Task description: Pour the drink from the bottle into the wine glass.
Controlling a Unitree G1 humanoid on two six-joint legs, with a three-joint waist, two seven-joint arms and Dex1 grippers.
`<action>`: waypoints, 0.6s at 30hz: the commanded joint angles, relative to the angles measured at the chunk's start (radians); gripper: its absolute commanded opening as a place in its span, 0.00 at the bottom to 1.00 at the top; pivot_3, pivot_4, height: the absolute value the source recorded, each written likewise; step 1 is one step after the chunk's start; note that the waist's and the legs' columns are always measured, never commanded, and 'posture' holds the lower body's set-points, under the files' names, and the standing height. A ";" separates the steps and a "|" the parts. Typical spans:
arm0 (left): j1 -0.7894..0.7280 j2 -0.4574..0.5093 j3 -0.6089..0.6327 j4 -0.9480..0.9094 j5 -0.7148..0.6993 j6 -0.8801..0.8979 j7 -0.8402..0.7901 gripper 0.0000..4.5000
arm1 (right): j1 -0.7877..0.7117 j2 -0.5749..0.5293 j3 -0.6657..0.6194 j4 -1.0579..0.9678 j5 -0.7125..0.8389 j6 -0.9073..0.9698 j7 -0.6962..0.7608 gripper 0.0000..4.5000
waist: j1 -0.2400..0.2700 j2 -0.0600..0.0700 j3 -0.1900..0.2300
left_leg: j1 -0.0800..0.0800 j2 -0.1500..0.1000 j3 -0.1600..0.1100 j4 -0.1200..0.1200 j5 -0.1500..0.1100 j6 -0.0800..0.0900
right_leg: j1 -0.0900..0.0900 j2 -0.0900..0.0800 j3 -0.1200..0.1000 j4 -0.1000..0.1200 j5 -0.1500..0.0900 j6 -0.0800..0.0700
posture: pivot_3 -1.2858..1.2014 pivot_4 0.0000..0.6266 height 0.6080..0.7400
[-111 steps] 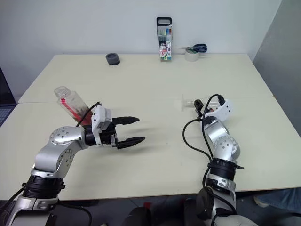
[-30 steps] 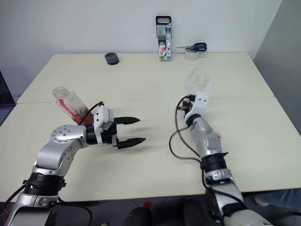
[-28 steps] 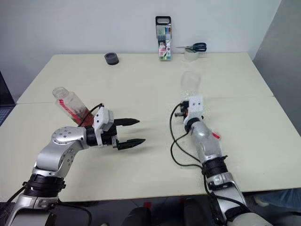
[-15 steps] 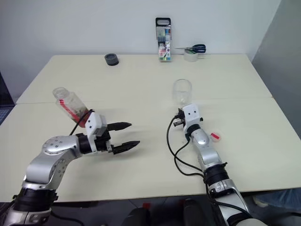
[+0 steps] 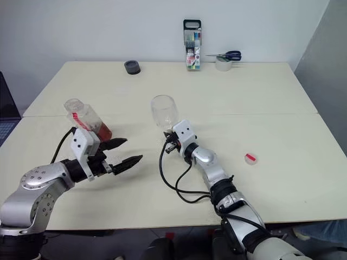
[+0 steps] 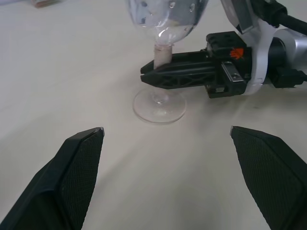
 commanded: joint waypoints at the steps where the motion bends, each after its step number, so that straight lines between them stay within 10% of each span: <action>1: -0.008 0.020 0.038 -0.058 -0.039 0.018 0.009 1.00 | -0.021 -0.007 -0.016 0.035 -0.015 -0.038 -0.003 0.04 | 0.000 0.000 0.000 | 0.000 0.000 0.000 0.000 0.000 0.000 | 0.000 0.000 0.000 0.000 0.000 0.000 | 0.52 0.24 1.00; 13: -0.078 0.017 0.018 -0.080 -0.059 0.049 0.045 1.00 | -0.017 -0.008 -0.042 0.039 -0.002 -0.056 0.015 0.95 | -0.007 0.000 0.000 | 0.000 0.001 -0.001 0.000 0.000 0.000 | 0.000 0.001 -0.001 0.000 0.000 0.000 | 0.52 0.24 1.00; 18: -0.107 0.004 0.022 -0.059 -0.056 0.022 0.042 1.00 | -0.004 -0.013 -0.053 0.018 0.006 -0.048 0.035 0.99 | -0.009 0.000 0.000 | 0.000 0.001 0.000 -0.001 0.000 -0.001 | 0.000 0.001 -0.001 0.000 0.000 0.000 | 0.52 0.24 1.00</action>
